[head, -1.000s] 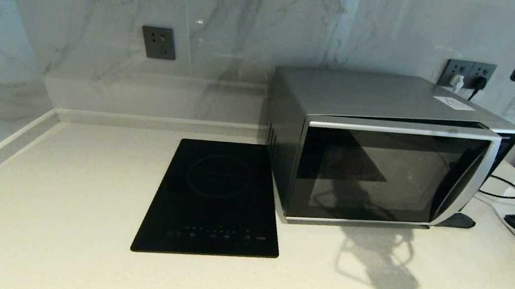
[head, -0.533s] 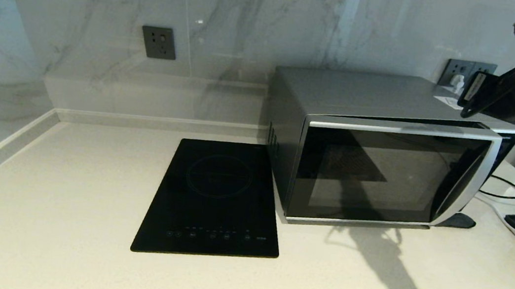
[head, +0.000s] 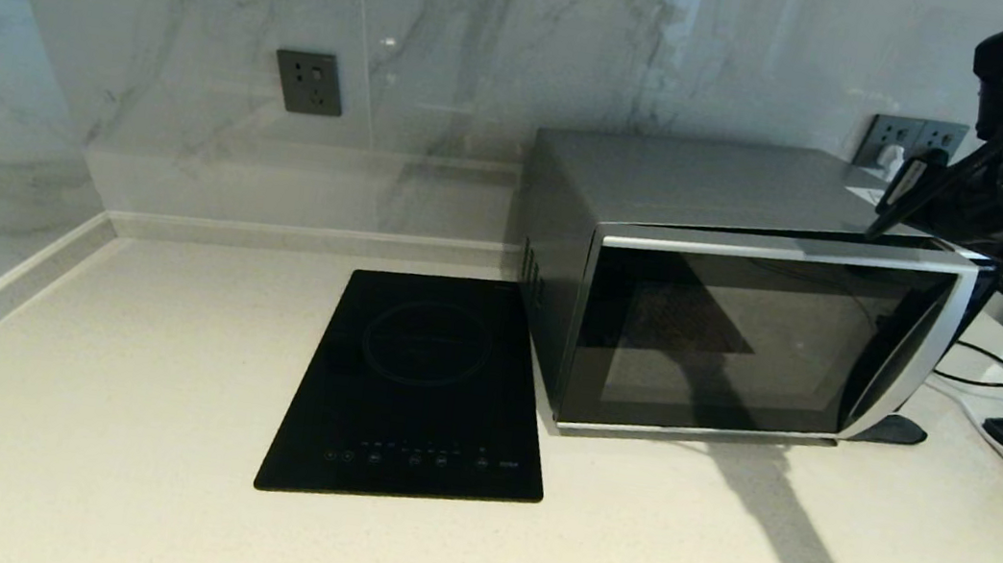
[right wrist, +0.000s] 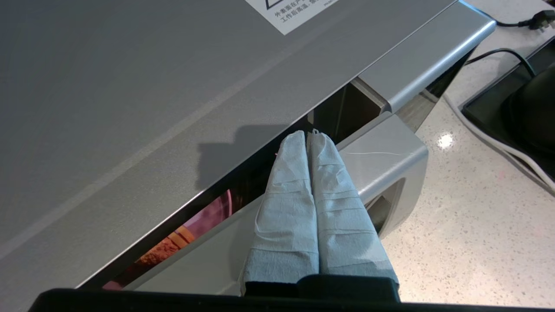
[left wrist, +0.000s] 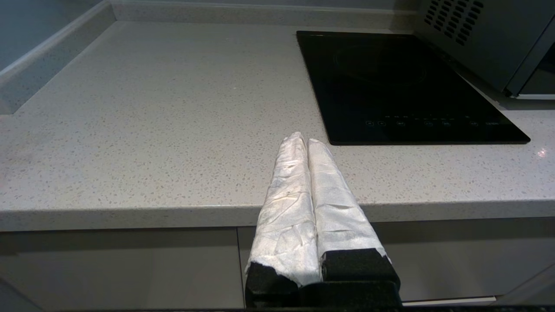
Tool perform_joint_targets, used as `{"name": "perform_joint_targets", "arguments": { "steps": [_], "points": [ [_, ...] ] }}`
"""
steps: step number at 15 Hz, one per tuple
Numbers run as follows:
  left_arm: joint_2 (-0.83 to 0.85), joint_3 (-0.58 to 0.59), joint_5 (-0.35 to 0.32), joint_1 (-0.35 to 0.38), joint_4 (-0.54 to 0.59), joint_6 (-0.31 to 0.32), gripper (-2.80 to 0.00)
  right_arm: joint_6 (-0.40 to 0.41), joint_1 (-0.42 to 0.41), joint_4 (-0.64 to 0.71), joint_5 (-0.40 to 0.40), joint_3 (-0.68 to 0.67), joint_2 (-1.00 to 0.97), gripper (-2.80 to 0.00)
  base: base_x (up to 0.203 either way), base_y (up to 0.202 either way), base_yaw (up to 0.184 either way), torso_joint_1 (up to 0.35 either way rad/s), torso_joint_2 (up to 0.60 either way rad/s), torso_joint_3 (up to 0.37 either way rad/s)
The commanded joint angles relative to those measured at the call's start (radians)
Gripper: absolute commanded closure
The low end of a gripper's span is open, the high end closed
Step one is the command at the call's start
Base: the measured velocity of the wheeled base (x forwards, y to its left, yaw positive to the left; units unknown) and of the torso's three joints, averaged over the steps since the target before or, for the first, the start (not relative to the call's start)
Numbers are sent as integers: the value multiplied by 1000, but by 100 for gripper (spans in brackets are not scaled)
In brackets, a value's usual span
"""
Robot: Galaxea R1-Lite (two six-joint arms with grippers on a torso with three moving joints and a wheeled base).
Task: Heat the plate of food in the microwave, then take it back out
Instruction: Open the microwave oven
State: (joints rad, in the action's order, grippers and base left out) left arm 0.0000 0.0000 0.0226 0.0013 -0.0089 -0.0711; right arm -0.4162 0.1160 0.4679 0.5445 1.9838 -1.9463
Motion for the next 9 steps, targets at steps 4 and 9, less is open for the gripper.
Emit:
{"name": "perform_joint_targets", "arguments": {
  "steps": [4,9],
  "points": [
    [2,0,0,0,0,-1,0,-5,-4,5,-2,-2,-38,0,0,0,0,0,0,0],
    [2,0,0,0,0,-1,0,-10,-3,11,0,-48,-14,0,0,0,0,0,0,0]
  ]
}}
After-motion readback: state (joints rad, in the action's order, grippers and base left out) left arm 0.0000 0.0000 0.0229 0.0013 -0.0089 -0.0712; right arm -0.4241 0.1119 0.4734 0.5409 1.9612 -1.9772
